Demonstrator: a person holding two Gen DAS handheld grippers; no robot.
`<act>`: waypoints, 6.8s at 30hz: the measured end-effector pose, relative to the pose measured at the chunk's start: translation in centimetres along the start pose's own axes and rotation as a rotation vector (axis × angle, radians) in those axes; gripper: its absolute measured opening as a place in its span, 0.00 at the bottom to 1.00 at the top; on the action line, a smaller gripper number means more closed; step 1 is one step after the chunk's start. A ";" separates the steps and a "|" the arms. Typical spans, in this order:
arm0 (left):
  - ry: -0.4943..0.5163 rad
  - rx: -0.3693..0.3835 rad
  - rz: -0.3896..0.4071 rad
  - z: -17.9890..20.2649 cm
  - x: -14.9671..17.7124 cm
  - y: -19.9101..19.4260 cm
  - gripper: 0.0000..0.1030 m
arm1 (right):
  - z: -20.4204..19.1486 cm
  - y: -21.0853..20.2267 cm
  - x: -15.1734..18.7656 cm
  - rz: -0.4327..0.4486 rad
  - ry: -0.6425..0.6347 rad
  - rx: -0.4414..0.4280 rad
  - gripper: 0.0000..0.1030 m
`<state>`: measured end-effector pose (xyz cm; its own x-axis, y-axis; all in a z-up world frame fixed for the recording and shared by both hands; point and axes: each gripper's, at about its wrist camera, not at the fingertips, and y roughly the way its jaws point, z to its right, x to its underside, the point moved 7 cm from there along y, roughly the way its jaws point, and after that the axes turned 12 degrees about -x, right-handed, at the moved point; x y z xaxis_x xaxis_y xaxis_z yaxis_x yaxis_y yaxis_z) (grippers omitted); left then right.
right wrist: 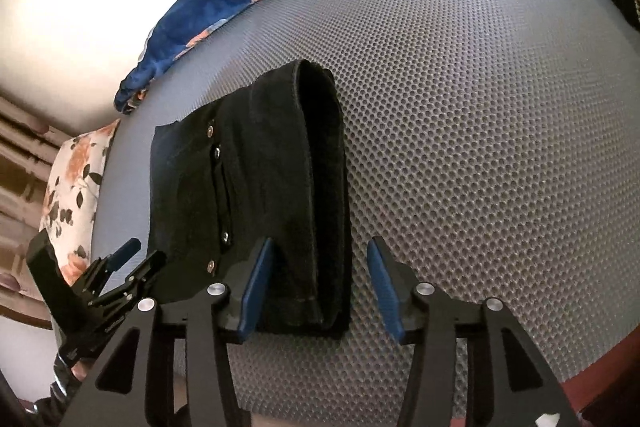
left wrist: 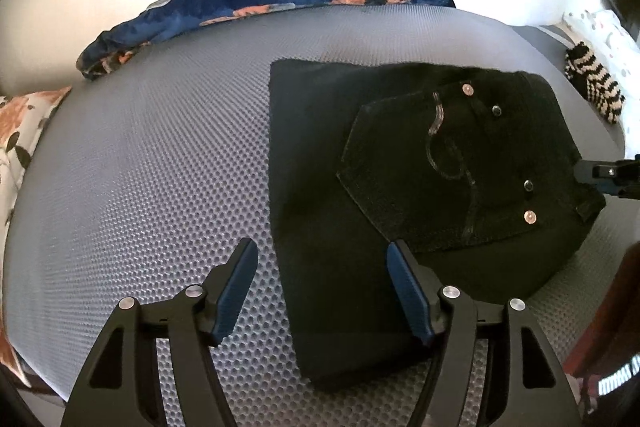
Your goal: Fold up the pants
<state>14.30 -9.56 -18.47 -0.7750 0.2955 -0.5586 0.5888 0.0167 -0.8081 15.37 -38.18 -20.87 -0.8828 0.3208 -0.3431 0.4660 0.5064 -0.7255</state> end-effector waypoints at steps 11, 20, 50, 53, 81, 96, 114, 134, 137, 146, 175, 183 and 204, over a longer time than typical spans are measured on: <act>-0.196 0.093 -0.030 -4.0 -1.8 0.6 0.66 | 0.1 0.1 -1.6 0.037 -0.020 0.010 0.56; -0.252 0.253 -0.151 -4.1 -1.8 2.8 0.66 | 0.3 1.8 -2.5 -0.031 -0.009 -0.144 0.60; -0.227 0.462 -0.235 1.2 -6.3 7.2 0.58 | 2.3 4.8 -3.2 -0.188 -0.020 -0.484 0.46; -0.225 0.475 -0.235 1.4 -6.1 7.2 0.58 | 2.1 5.1 -3.5 -0.171 -0.015 -0.498 0.46; -0.168 0.327 -0.170 1.8 -5.6 5.9 0.25 | 0.2 6.2 -3.8 -0.108 -0.006 -0.377 0.35; -0.167 0.289 -0.066 -1.5 -5.4 1.9 0.13 | -7.5 5.9 -2.5 -0.048 -0.059 -0.341 0.21; -0.236 0.181 0.017 -10.4 -11.5 3.7 0.13 | -14.3 11.7 -9.3 -0.079 -0.133 -0.417 0.21; -0.227 0.147 -0.030 -14.2 -18.8 15.5 0.14 | -14.0 20.0 -18.9 -0.073 -0.139 -0.286 0.21; -0.233 0.154 -0.039 -14.6 -17.5 16.8 0.20 | -12.6 21.1 -18.5 -0.063 -0.168 -0.194 0.26; -0.308 0.114 -0.064 -15.4 -15.7 18.4 0.49 | -11.3 21.9 -17.4 -0.019 -0.250 -0.033 0.52; -0.346 -0.225 0.097 -13.8 -5.0 -1.2 0.75 | -17.6 8.4 -2.6 0.202 -0.462 0.157 0.91; -0.365 -0.248 0.127 -13.4 -2.8 -3.9 0.77 | -19.2 6.4 -0.1 0.244 -0.521 0.176 0.96; -0.337 -0.268 0.120 -12.1 -1.3 -5.3 0.78 | -20.3 6.0 2.0 0.252 -0.575 0.191 0.97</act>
<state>14.94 1.55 -11.18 -0.7027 -0.0162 -0.7113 0.6838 0.2609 -0.6814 17.62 -18.28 -13.84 -0.6634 -0.0945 -0.7422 0.6909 0.3036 -0.6561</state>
